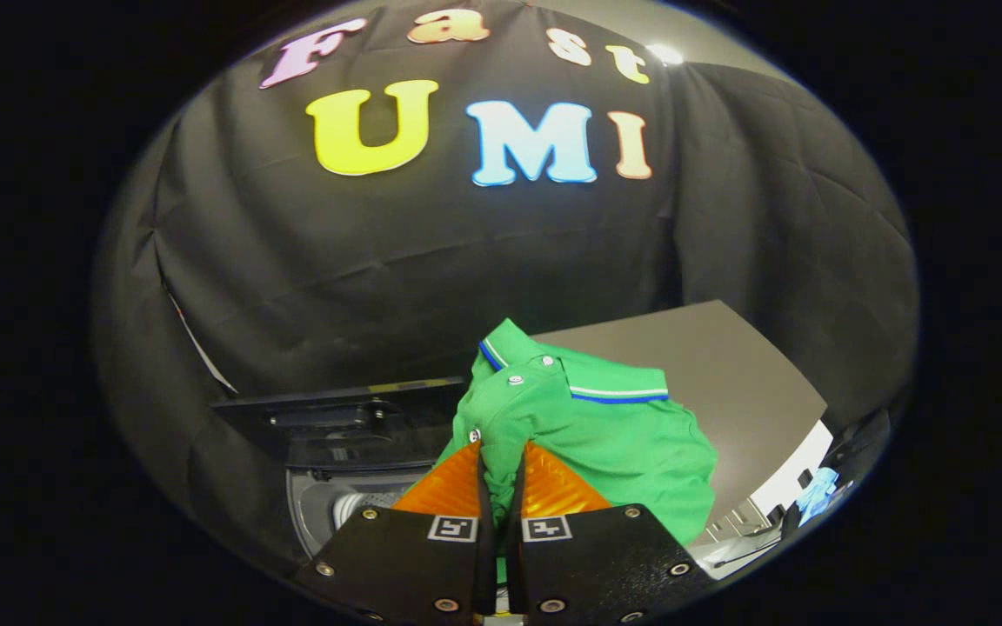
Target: Put the clothes into the washing machine and then close the washing machine lid.
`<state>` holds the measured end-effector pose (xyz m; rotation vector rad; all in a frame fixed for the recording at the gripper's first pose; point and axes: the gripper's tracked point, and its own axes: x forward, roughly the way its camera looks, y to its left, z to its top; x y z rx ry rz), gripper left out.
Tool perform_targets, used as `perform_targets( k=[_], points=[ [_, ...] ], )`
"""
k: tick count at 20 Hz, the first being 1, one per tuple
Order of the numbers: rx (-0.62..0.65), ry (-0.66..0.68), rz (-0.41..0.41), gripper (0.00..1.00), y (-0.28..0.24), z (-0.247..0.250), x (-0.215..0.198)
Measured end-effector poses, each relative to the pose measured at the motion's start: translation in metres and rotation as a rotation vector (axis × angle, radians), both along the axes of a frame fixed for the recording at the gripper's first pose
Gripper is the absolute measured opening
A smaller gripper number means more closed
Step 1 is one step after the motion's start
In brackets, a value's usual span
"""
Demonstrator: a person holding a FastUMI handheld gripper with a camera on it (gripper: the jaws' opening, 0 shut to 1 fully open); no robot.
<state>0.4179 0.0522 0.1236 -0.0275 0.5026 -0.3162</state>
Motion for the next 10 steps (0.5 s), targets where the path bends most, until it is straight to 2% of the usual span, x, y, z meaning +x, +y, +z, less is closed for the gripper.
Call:
perform_targets(
  k=[5, 10],
  points=[
    [-0.006, -0.011, 0.077, 0.05, 0.074, 0.006, 0.004],
    [0.009, 0.041, 0.130, 0.04, 0.118, -0.031, -0.003]
  ],
)
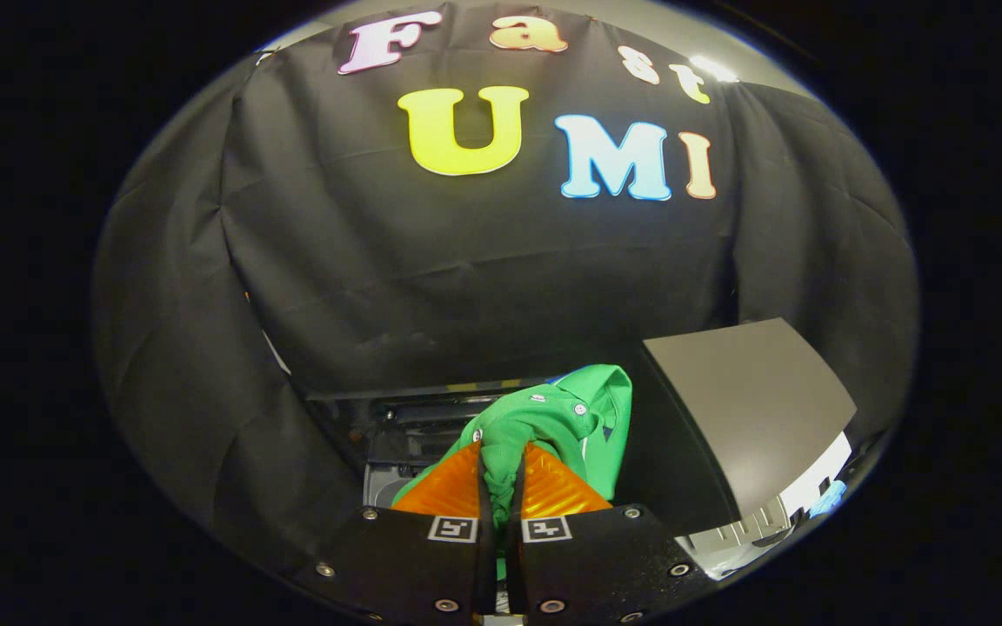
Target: Put the clothes into the washing machine and then close the washing machine lid.
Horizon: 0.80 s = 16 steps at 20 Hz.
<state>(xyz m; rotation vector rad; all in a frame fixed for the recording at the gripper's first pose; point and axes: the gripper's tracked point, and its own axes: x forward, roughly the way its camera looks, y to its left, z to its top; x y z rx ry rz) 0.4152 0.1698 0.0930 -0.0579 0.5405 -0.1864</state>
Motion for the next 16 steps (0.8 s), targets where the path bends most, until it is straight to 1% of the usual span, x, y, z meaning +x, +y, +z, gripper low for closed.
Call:
perform_targets(
  k=[5, 8, 12, 16],
  points=[
    [-0.017, 0.079, 0.025, 0.05, 0.013, -0.051, -0.001],
    [0.024, 0.133, 0.050, 0.05, 0.025, -0.088, 0.001],
    [0.047, 0.201, 0.084, 0.05, 0.037, -0.128, 0.002],
    [0.006, 0.262, 0.122, 0.05, 0.051, -0.167, 0.006]
  ],
)
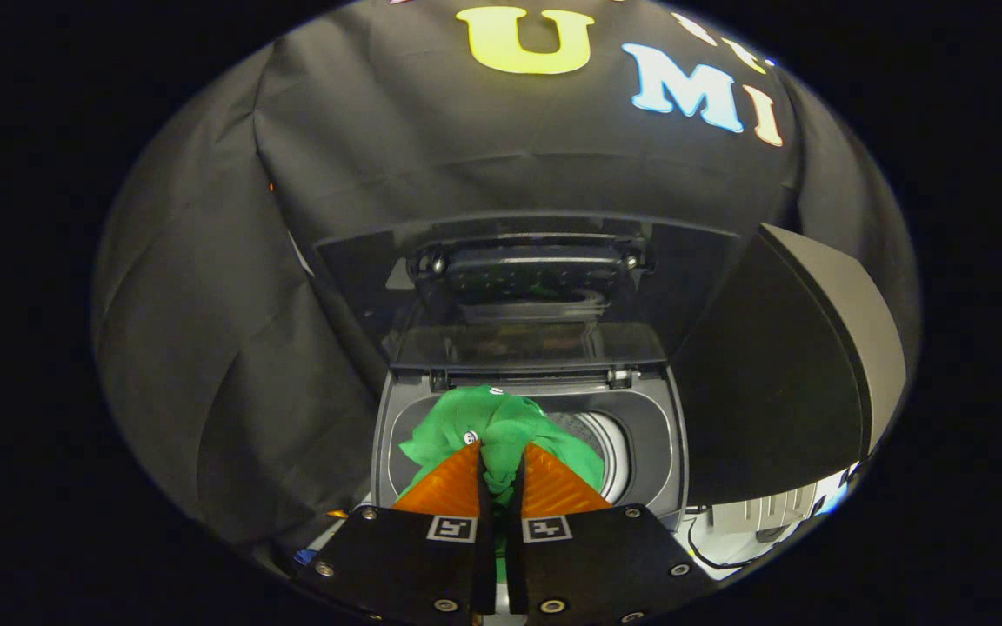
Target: Put the clothes into the washing machine and then close the washing machine lid.
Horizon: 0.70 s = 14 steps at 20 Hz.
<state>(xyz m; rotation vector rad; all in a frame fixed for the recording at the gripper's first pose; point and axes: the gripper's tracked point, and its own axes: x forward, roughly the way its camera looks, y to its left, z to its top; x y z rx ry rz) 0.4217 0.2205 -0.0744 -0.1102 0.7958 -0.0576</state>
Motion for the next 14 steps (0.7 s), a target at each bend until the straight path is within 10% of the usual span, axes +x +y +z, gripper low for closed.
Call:
perform_targets(
  k=[14],
  points=[
    [-0.040, 0.195, 0.047, 0.05, 0.000, -0.107, 0.006]
  ],
)
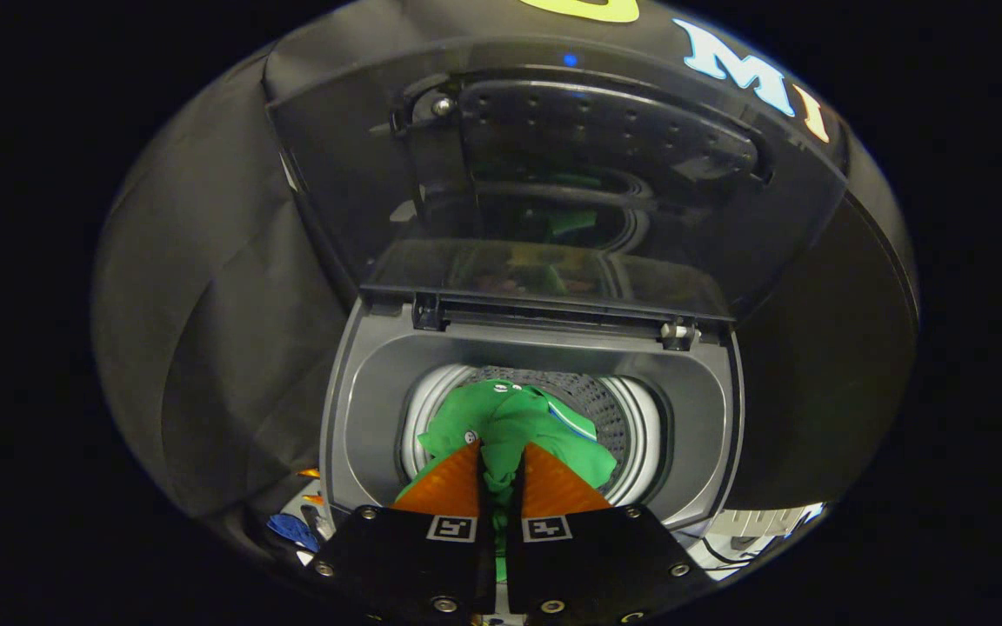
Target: Put the clothes into the washing machine and then close the washing machine lid.
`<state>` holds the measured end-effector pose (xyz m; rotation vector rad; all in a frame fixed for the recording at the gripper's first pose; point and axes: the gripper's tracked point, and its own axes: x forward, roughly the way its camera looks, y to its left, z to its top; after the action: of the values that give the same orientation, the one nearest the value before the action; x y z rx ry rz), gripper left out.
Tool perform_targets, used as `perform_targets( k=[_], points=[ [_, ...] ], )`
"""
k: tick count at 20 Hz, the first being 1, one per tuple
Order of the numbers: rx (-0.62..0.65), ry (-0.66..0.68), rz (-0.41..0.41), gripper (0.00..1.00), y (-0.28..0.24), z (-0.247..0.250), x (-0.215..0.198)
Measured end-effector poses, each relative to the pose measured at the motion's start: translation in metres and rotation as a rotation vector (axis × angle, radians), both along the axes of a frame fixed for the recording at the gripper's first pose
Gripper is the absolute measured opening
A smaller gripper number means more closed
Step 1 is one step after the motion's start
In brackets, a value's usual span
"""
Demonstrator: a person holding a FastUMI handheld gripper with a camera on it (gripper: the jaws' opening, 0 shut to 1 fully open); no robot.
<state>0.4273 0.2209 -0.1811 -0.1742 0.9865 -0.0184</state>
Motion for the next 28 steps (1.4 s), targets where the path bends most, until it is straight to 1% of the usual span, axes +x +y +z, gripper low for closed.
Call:
perform_targets(
  k=[4, 10, 11, 12, 13, 16, 17, 20, 23, 25, 28],
  points=[
    [0.006, 0.004, -0.008, 0.05, -0.005, -0.005, 0.006],
    [-0.028, 0.038, -0.004, 0.05, -0.011, -0.013, 0.005],
    [-0.055, 0.041, -0.017, 0.13, -0.016, -0.013, 0.004],
    [-0.069, 0.021, -0.023, 0.28, -0.019, -0.009, 0.008],
    [-0.048, -0.001, -0.005, 0.43, -0.015, -0.013, 0.013],
    [-0.013, -0.005, -0.006, 0.89, -0.009, 0.000, 0.012],
    [-0.009, -0.005, -0.009, 0.92, -0.010, 0.002, 0.012],
    [-0.012, -0.005, 0.006, 0.93, -0.010, 0.006, 0.009],
    [-0.067, -0.013, 0.025, 0.94, -0.017, 0.014, 0.005],
    [-0.061, -0.036, 0.019, 0.94, -0.013, 0.023, 0.003],
    [-0.059, -0.056, -0.016, 0.94, -0.013, 0.040, -0.004]
  ],
)
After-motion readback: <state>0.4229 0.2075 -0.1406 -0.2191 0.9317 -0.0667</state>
